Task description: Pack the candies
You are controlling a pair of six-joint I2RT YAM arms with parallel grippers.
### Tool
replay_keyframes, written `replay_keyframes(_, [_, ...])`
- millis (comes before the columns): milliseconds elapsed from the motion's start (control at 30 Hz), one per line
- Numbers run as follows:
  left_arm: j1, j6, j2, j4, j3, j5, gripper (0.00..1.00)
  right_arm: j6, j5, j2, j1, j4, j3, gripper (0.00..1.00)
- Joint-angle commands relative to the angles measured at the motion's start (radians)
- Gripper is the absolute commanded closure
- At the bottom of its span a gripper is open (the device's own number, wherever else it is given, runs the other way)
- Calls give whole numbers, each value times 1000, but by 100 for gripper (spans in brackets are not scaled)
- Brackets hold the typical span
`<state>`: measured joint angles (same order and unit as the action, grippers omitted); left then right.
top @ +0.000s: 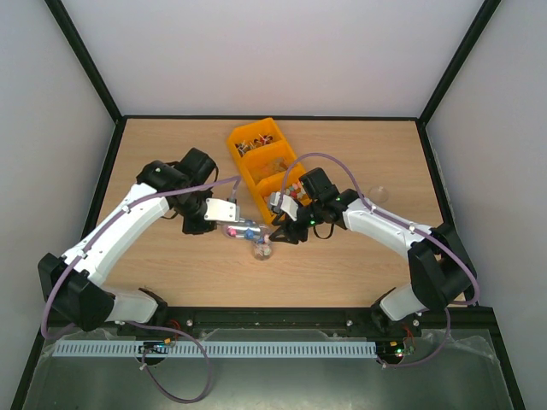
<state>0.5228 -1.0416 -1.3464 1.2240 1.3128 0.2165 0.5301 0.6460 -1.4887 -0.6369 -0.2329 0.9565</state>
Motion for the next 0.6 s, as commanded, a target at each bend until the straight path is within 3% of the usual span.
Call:
replay_keyframes(0, [6,5,3,40,31,-16,98,-8,9,-12,-8,0,13,46])
replay_keyframes(567, [27,2,-15,58,75,-70,98,-10,7,-12,-7,0,13,46])
